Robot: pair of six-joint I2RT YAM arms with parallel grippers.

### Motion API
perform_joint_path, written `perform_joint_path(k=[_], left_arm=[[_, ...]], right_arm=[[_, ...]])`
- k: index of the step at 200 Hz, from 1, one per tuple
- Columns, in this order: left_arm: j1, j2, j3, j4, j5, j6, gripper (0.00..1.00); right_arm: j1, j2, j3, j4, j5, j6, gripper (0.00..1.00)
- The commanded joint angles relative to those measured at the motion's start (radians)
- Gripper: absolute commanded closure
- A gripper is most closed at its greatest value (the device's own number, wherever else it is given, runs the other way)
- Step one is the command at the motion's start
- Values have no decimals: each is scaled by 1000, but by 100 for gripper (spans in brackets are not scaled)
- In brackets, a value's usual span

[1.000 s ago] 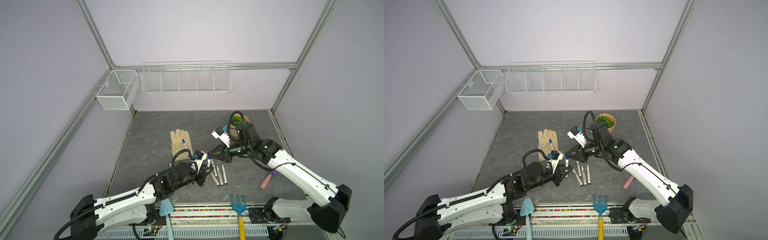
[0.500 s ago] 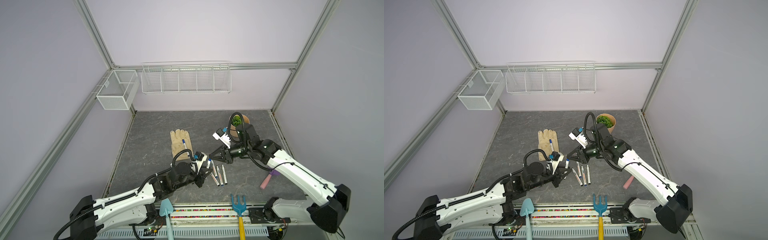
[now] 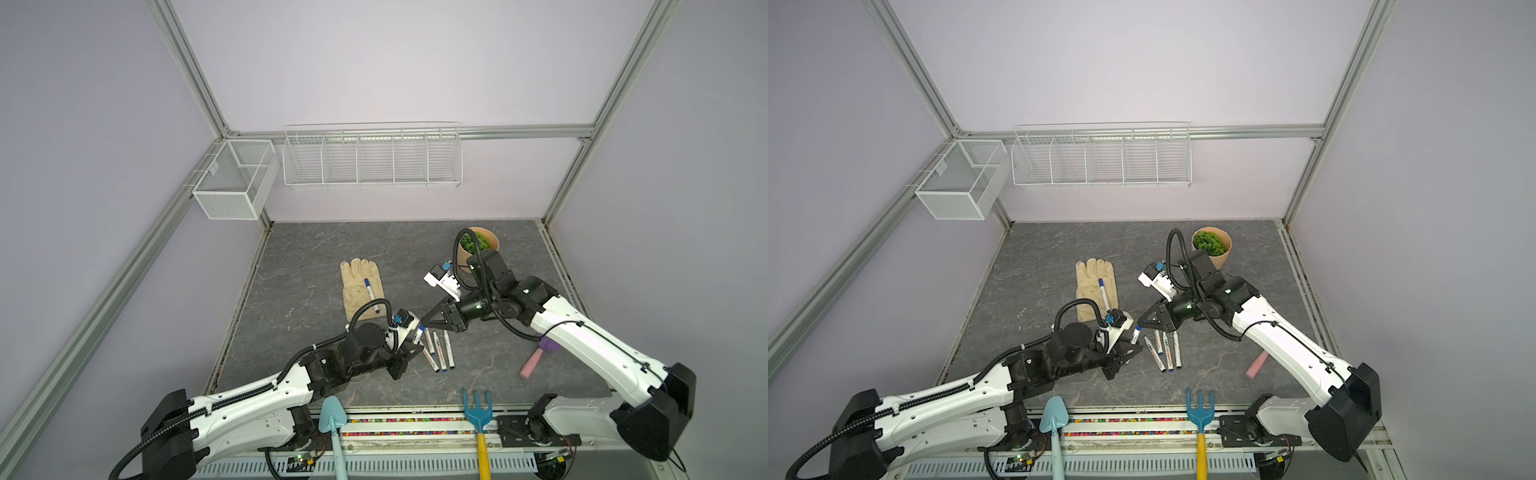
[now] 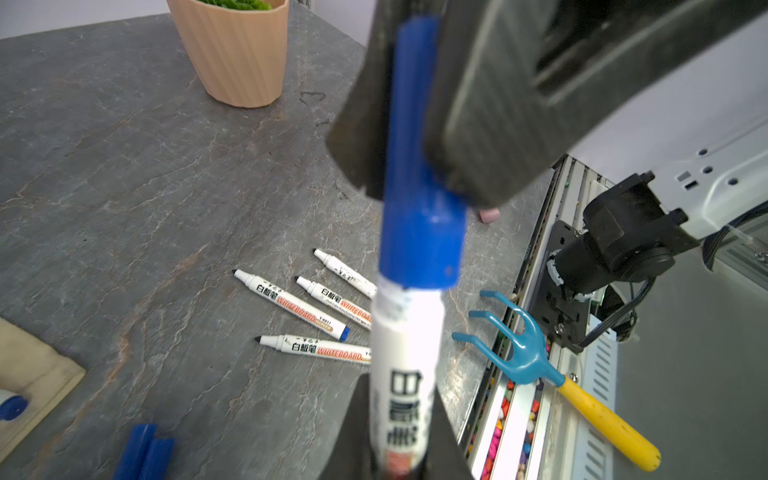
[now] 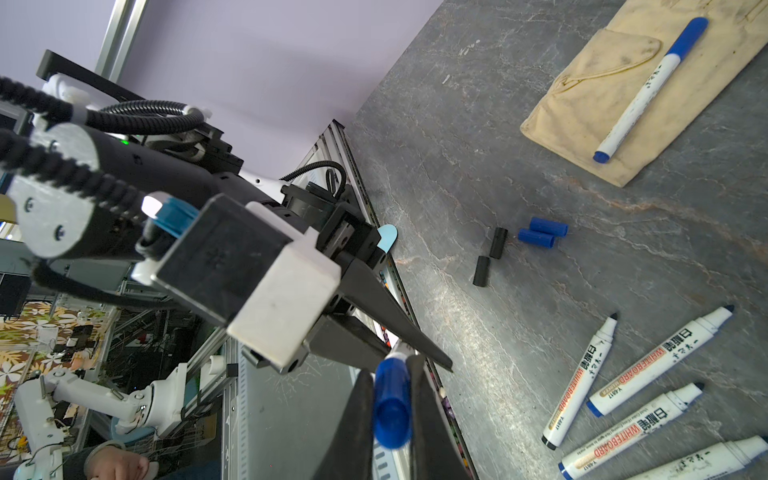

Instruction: Insert the pens into the pen caps

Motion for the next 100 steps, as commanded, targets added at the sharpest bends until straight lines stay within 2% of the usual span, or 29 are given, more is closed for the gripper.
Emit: perform_joint_path(k=[1,100], left_arm=[[63,-3,60,44,-152,-8,100],[63,29,75,68,-134,1,100]], right_arm=[[49,13,-13,-229,-166,-15,93],[71,32,-29,-196,-226,34,93]])
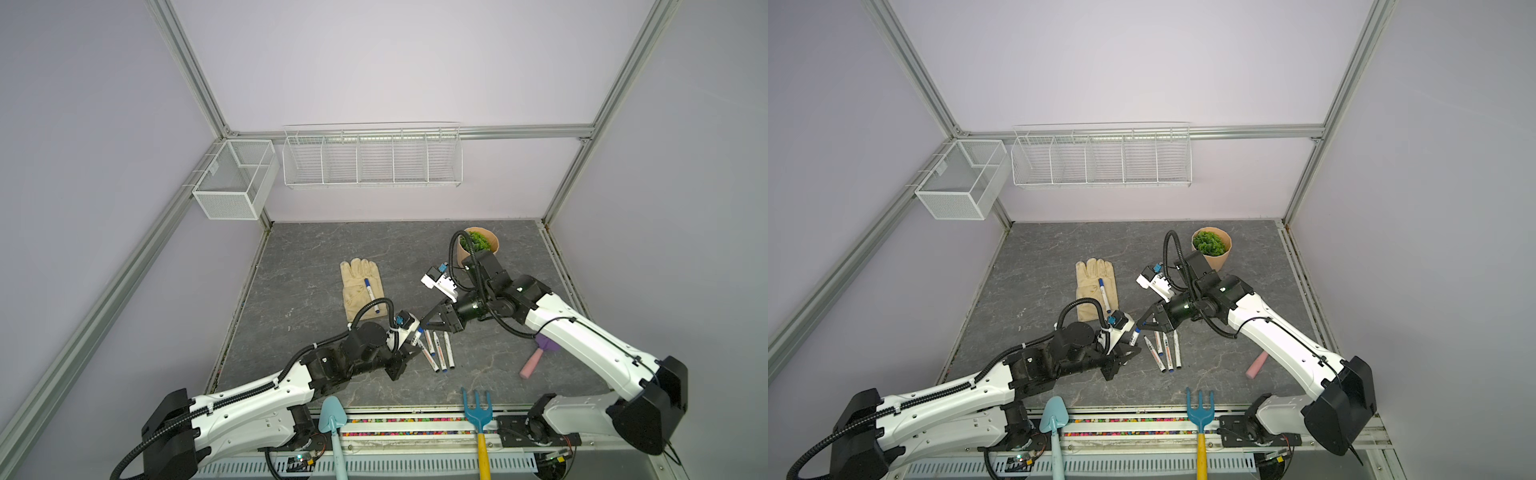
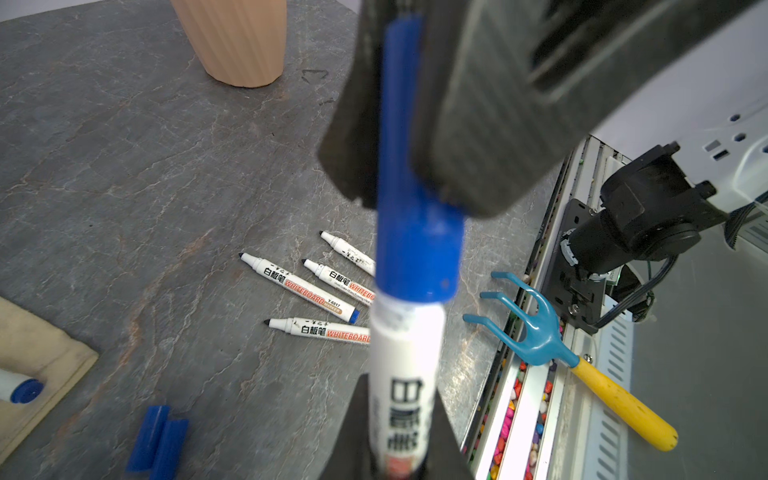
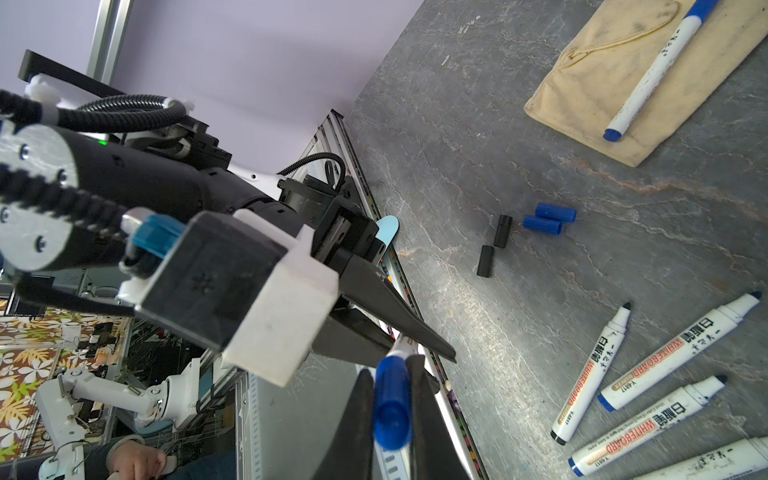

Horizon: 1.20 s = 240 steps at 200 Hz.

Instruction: Insert the pens into the pen caps

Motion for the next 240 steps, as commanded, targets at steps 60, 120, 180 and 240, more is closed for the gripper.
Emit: perform_joint_path(k=[60,120,180,240], left_arm=[[54,1,84,34,-158,32,100],[54,-17,86,-34,-161,73,100],[54,-3,82,31,-139,81,100],[54,54,122,115,-125,111,100]], right_arm=[[82,-1,-16,-291,-162,-4,93],[86,28,11,-330,-130,-30,93],[117,87,4,-285,-190,-14,93],[126,153,9,-280,-206,-1,93]])
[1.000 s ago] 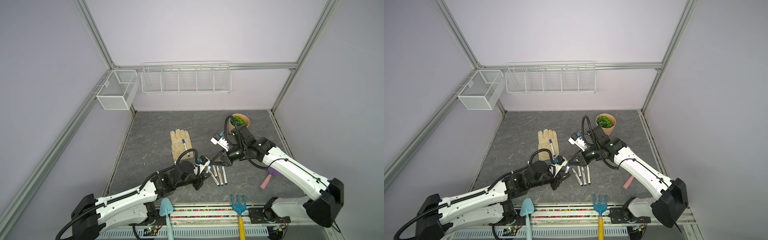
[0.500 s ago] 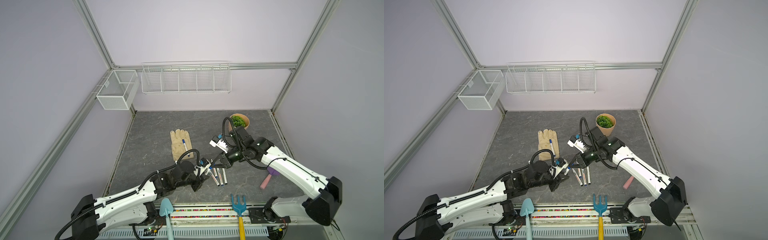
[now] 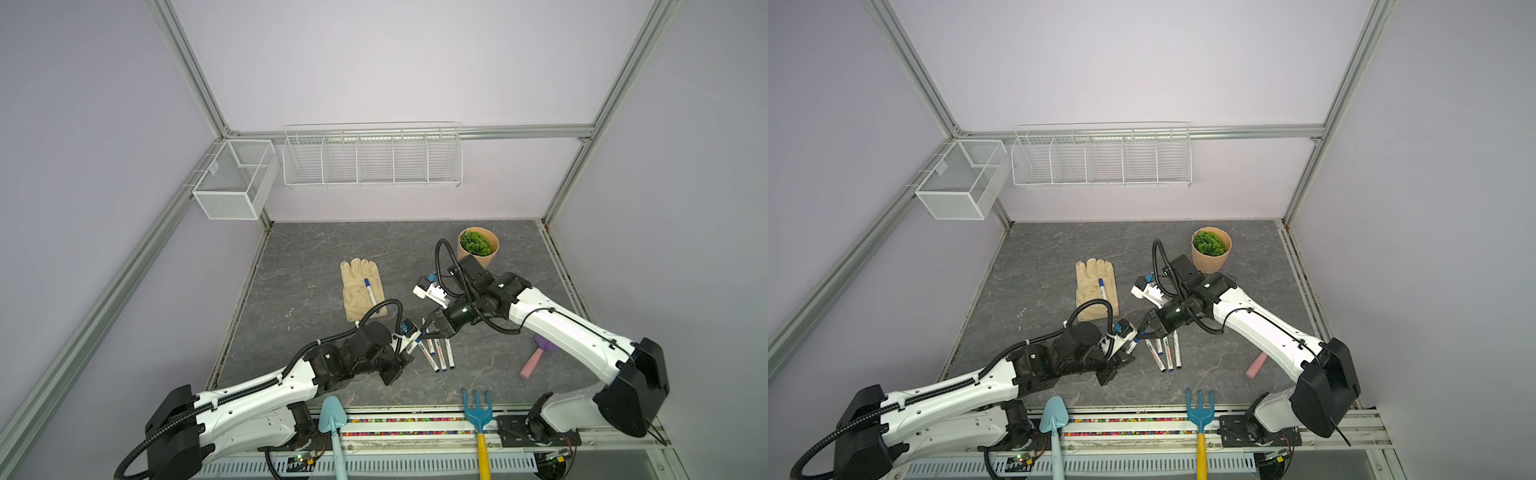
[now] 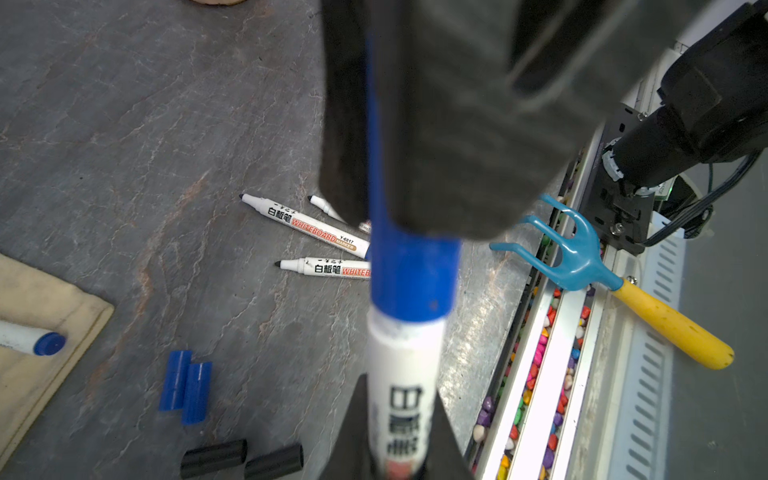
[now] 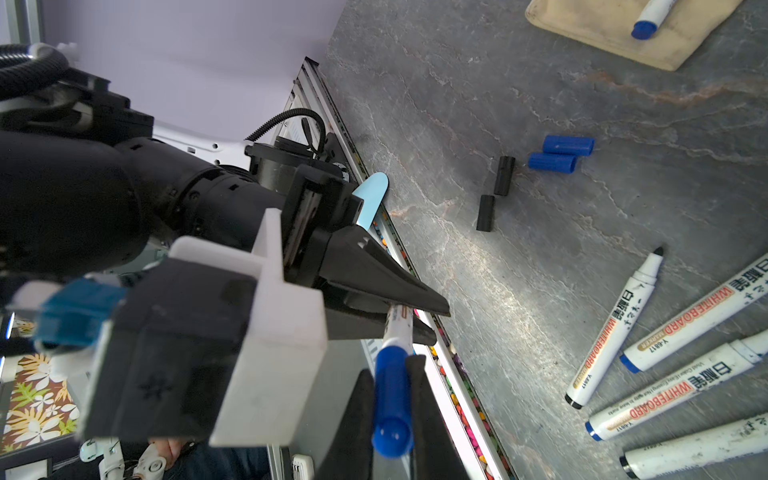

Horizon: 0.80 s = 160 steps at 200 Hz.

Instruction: Insert the pens into the pen caps

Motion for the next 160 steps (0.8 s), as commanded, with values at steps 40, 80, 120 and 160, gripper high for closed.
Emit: perform_joint_path(k=[40,80,120,160], left_arm=[[46,35,128,408,-144,-2,100],[46,32,150,597,-139,-48,100],[46,31,210,702,-112,-59,100],[46,44,266,600,-79,-34,100]], right_arm=[[80,67,-10,-166,-206,3,93],[66,77,-11,-141,-201,13,93],[61,75,-16,-137,-195,11,94],[60,49,42,-212,-133,-25,93]])
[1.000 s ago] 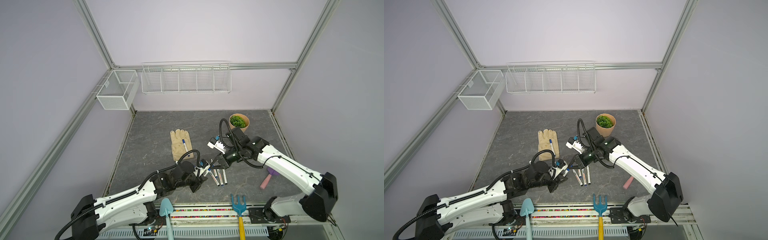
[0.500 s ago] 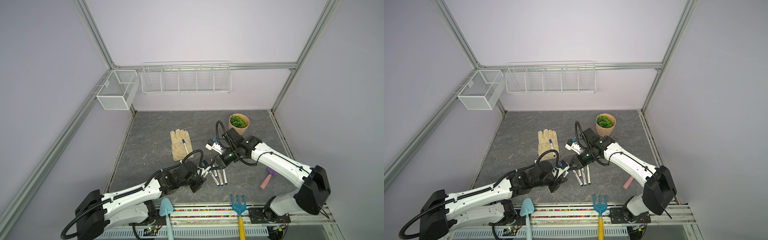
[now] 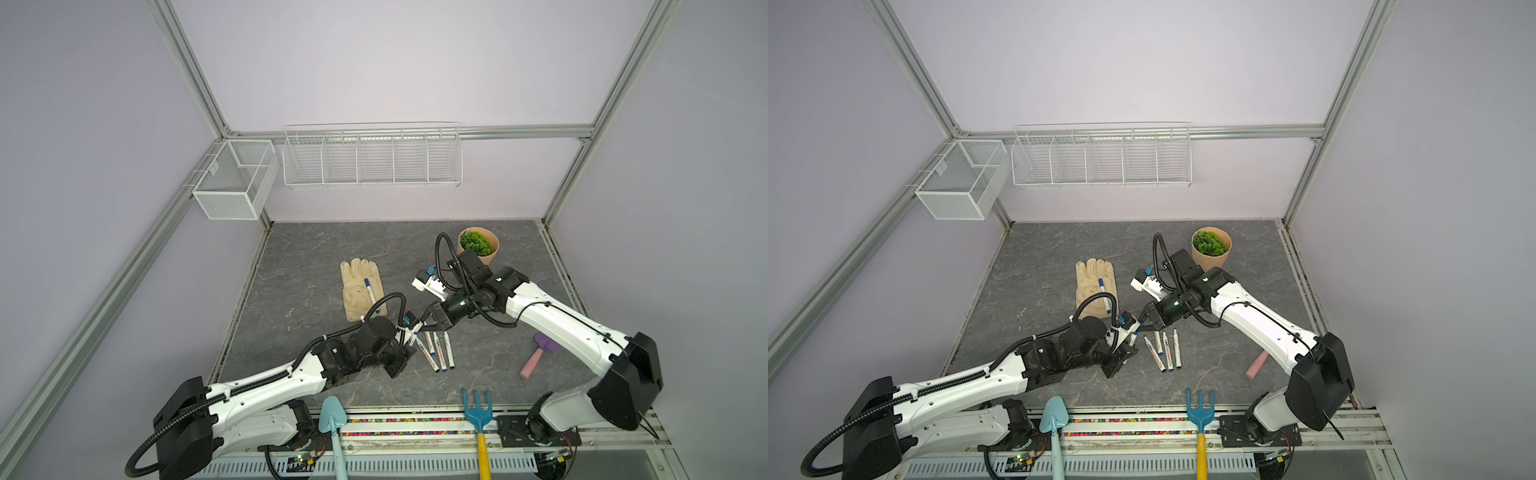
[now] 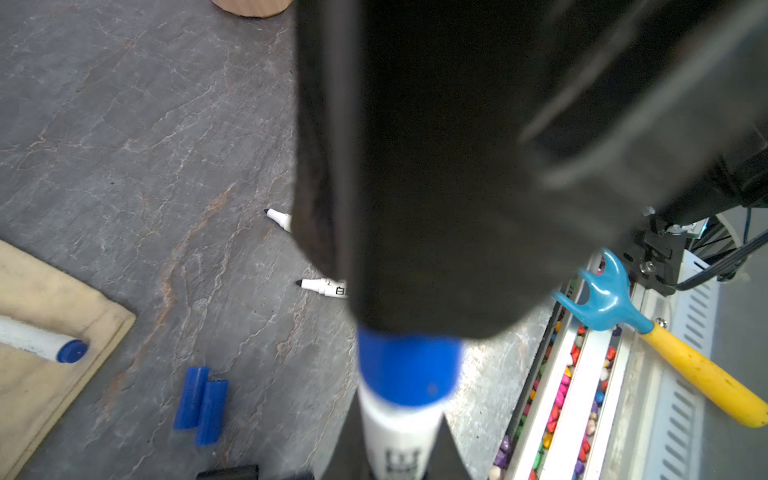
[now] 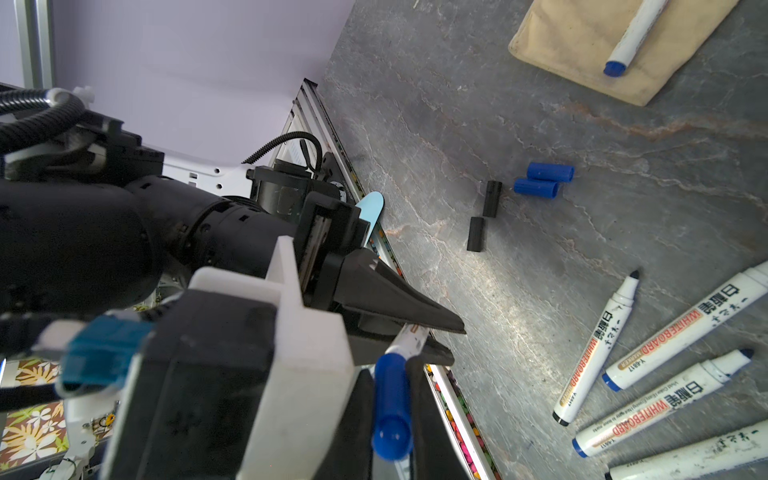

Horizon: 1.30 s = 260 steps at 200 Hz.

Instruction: Insert the pens into the pen caps

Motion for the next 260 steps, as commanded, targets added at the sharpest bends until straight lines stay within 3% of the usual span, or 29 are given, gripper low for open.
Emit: perform_joint_path(k=[1,59,110,131,199,260], left_arm=[[25,-22,212,555,-41,0,100],[1,9,83,528,1,-62,100],[-49,15,-29,554,-43,-109,100],[-54,10,-54,561,-55,-126,100],[-60,0,-83,561,-70,-138,100],[-65,-16,-77,580,-39,-150,100]], right_arm=[[87,21,-13,-226,-131,-31,93],[45,-73,117,-183,-23,-43,82],[8,-128,202,-122,33,-43,60],[-5,-154,206,-107,60,-42,57],[-12,-204,193,-21,121,-18,56],[-13,-179,201,-4,189,-25,63]])
